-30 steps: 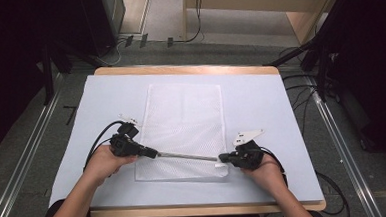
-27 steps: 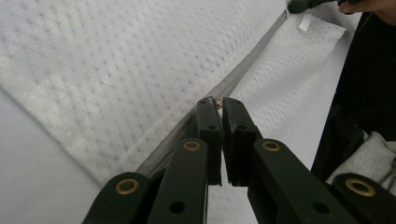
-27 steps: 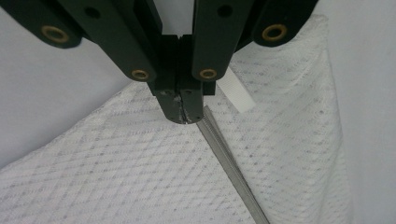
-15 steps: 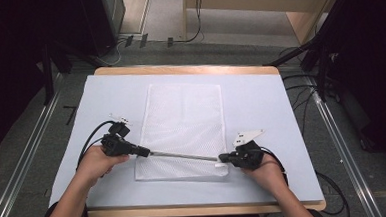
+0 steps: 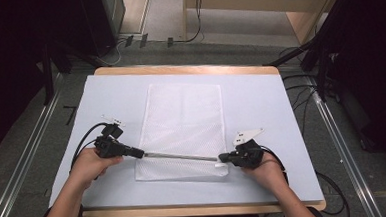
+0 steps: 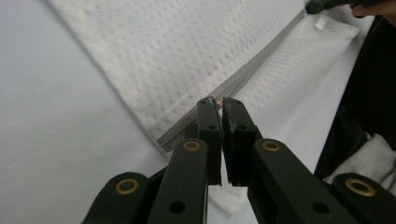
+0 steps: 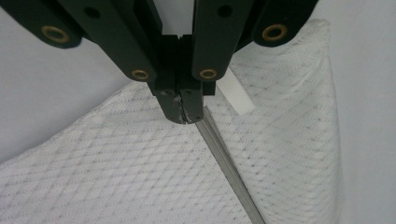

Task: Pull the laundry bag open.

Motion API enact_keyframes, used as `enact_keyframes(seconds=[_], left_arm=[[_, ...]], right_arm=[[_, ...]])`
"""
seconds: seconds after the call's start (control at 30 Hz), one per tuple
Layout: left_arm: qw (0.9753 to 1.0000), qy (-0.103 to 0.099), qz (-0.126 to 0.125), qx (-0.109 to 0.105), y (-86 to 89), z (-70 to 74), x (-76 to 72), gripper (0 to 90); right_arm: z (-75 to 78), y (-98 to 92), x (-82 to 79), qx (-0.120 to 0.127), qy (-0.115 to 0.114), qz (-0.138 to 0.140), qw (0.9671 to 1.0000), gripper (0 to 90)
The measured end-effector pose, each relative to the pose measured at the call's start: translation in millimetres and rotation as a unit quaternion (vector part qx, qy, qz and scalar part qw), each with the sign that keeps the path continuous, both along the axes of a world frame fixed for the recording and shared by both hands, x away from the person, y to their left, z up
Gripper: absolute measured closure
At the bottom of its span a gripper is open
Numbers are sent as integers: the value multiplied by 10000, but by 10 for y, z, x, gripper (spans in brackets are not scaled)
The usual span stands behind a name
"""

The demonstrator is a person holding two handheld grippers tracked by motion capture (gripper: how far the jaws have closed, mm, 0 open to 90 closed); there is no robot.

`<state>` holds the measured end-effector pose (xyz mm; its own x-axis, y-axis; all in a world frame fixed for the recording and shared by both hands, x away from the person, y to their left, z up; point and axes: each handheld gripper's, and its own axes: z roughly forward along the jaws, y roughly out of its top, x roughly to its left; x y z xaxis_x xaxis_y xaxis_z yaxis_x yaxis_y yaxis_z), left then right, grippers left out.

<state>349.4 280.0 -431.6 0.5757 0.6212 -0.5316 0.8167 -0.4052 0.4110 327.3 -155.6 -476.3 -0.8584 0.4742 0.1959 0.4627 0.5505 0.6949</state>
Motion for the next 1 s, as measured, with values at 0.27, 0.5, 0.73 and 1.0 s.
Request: enact_keyframes(seconds=[0.27, 0.5, 0.73, 1.0], left_arm=[[9995, 9, 280, 163, 229, -18, -18, 882], [9992, 8, 371, 126, 241, -34, -16, 880], [9995, -113, 282, 131, 234, -16, -32, 876], [9994, -170, 263, 132, 214, -20, -67, 869]], right_arm=[[-2, 0, 11, 11, -8, 30, 10000, 900], [-1, 1, 18, 12, 1, 53, 10000, 900], [8, 5, 27, 9, 118, 14, 9999, 900], [36, 19, 41, -117, 91, 69, 9999, 900]])
